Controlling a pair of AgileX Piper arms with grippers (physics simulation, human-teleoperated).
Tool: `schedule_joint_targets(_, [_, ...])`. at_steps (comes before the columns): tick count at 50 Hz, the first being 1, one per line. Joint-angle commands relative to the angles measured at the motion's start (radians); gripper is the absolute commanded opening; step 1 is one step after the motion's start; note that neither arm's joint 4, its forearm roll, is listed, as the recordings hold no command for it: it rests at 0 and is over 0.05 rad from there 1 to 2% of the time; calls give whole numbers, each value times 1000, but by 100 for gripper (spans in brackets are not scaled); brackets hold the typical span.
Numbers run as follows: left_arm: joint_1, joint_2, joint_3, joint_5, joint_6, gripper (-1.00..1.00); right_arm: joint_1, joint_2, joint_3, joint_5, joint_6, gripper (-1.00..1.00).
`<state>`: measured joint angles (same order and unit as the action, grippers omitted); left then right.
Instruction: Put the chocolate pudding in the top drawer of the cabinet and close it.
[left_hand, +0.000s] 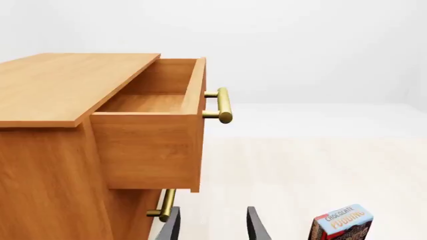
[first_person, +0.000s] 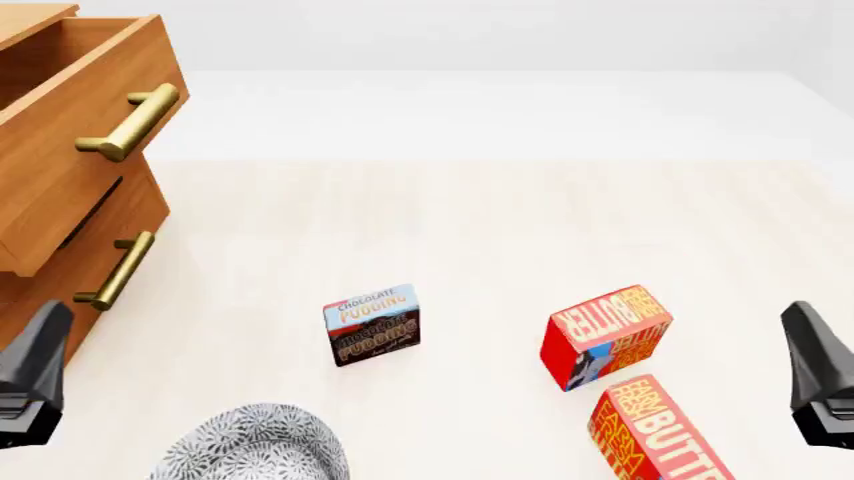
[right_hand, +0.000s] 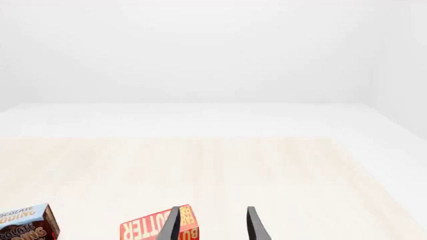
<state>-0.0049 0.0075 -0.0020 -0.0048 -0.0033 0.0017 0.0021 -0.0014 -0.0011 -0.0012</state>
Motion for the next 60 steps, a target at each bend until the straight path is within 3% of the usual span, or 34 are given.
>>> schedule_joint_targets(1, [-3, 29, -1, -25, -10, 100, 3, 7, -3, -1, 2, 100])
schedule_joint_targets(14, [-9, 4, -28, 14, 10, 100, 3, 4, -3, -2, -1, 100])
schedule_joint_targets(15, [-11, 140, -28, -85, 2, 100, 3, 4, -3, -1, -1, 100])
schedule_joint_targets(16, [-6, 7, -33, 23, 1, 100, 3, 4, -3, -2, -2, 100])
schedule_joint_targets(20, [14, 87, -31, -32, -19, 100, 3, 4, -3, -1, -2, 100])
schedule_joint_targets(29, [33, 37, -124, 96, -58, 100, 3, 4, -3, -2, -2, 100])
schedule_joint_targets(37, [-43, 33, -199, 165, -84, 100, 3, 4, -3, -2, -2, 100])
schedule_joint_targets(38, [-45, 30, -213, 180, -89, 100, 3, 4, -3, -2, -2, 100])
schedule_joint_targets(40, [-93, 104, -235, 174, -220, 100, 3, 4, -3, -2, -2, 100])
schedule_joint_targets(42, [-78, 86, -291, 229, -188, 100, 3, 4, -3, -2, -2, 100])
schedule_joint_targets(46, [-88, 47, -370, 313, -195, 100, 3, 4, -3, -2, -2, 100])
schedule_joint_targets(49, [-76, 17, -430, 368, -133, 100, 3, 4, -3, -2, -2, 100])
schedule_joint_targets(53, [-97, 40, -492, 413, -154, 100, 3, 4, -3, -2, -2, 100])
schedule_joint_targets(60, [-149, 43, -663, 517, -127, 100, 3, 4, -3, -2, -2, 100])
